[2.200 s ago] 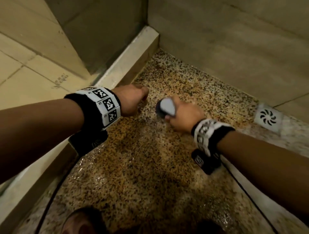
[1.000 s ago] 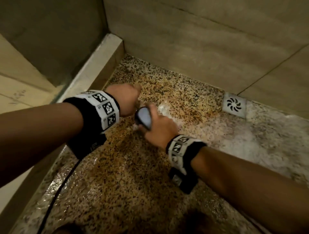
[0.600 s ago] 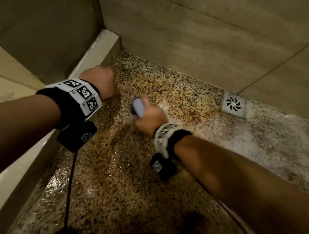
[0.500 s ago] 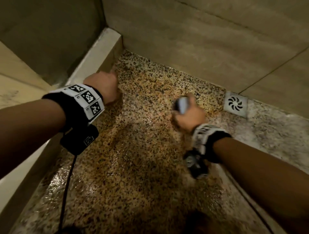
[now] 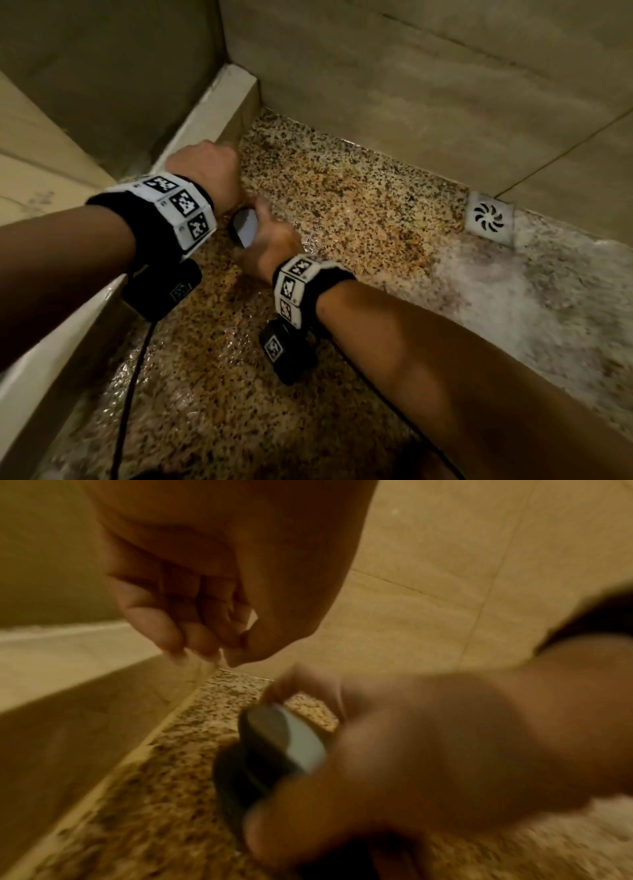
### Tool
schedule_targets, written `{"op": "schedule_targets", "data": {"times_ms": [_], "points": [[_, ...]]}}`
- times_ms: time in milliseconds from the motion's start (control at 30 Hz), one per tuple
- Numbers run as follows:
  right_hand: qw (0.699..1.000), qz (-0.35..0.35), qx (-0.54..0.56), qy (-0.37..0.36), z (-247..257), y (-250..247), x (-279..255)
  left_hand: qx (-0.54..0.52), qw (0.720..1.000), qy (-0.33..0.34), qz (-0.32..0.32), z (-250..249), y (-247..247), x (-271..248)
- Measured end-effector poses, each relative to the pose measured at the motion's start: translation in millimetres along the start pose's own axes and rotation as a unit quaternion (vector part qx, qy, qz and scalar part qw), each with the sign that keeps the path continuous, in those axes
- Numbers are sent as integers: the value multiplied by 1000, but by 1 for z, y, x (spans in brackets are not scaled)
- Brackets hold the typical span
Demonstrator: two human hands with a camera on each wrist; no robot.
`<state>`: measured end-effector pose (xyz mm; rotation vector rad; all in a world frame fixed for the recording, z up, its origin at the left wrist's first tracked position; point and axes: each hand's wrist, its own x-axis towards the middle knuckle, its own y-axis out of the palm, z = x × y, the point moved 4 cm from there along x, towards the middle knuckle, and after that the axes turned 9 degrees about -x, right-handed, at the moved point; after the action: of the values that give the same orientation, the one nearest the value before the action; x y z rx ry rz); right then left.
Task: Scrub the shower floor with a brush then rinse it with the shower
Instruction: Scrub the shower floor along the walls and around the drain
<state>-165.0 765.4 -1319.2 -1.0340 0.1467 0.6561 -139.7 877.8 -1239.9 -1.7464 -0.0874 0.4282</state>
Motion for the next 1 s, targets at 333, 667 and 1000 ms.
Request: {"op": "schedule_targets", "data": {"times_ms": [333, 667, 1000], "points": [[954, -148, -63, 254, -160, -119, -49, 64, 997, 10, 31, 16, 3, -14], [992, 7, 111, 56, 48, 22, -15, 16, 999, -34, -37, 27, -20, -33], [977, 52, 194, 78, 59, 42, 17, 21, 999, -42, -13, 64, -14, -53]]}}
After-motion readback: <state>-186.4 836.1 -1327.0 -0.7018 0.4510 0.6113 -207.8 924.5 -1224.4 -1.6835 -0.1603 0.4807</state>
